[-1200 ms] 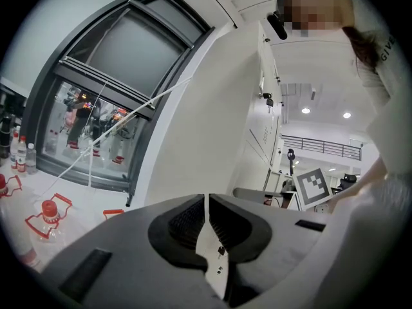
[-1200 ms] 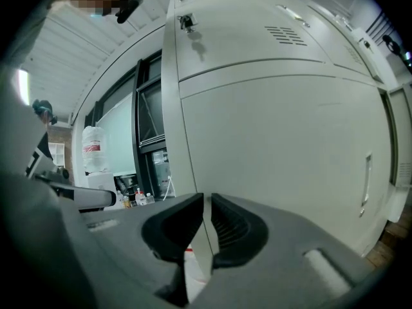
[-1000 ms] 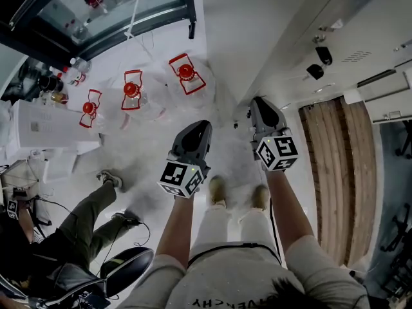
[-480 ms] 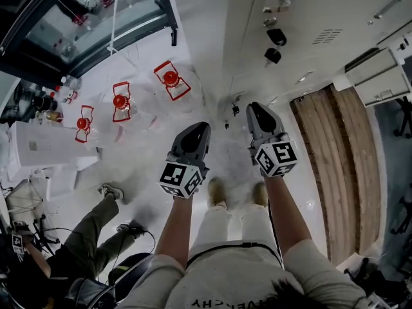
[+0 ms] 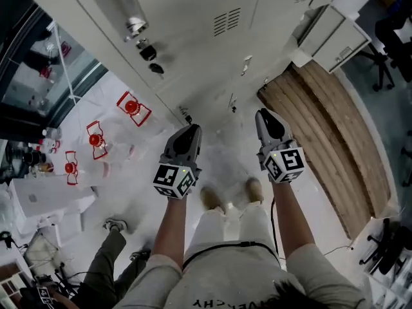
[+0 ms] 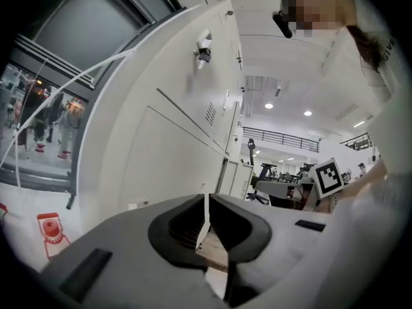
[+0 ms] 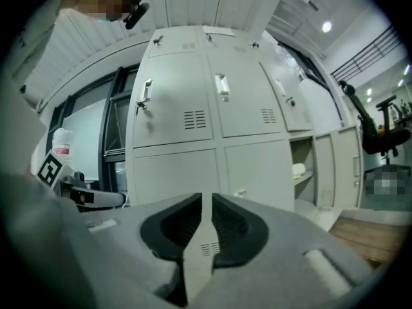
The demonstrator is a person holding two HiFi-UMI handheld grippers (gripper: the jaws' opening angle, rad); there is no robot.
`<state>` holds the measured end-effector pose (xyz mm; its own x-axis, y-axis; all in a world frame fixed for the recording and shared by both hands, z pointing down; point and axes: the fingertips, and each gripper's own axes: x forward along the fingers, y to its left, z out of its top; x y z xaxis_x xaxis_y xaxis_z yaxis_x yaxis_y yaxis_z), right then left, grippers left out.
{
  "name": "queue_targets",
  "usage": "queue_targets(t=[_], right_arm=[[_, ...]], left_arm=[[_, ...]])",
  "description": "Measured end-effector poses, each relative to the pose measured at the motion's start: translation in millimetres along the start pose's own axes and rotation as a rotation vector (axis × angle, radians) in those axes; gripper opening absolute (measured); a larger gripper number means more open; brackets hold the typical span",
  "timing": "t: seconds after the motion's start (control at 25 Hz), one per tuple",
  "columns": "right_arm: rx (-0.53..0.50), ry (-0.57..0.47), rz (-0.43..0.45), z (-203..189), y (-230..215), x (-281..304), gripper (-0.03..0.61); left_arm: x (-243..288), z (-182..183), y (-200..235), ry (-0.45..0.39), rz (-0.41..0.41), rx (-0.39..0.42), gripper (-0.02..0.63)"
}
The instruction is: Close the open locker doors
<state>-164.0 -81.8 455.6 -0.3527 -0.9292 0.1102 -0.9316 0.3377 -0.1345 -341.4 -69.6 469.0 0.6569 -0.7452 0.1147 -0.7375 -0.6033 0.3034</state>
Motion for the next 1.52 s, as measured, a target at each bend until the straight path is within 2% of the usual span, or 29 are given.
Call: queue_targets(t=[0.28, 0.56, 0.88, 1.16, 1.52], right_arm=[[0.006, -0.045, -0.218, 23, -106, -90, 0.053], [0.031, -0.057, -0.332, 29, -185, -156, 0.066], [0.026, -0.048, -0.356, 40, -272, -198, 0.072], [0.0, -0.044, -0.321, 61, -341, -220, 0.075], [-0.034, -0.046, -0.264, 82, -402, -240, 0.075]], left_arm=[[73, 0, -75, 0.042, -0.17, 0.044, 0.018], [127, -5, -138, 0.065, -0.242, 0.059, 0.018], [188, -8, -191, 0.069, -0.236, 0.07, 0.018], [238, -10, -239, 0.045, -0.2, 0.07, 0.018], [289, -12, -291, -0.009, -0.165, 0.051, 0.018]])
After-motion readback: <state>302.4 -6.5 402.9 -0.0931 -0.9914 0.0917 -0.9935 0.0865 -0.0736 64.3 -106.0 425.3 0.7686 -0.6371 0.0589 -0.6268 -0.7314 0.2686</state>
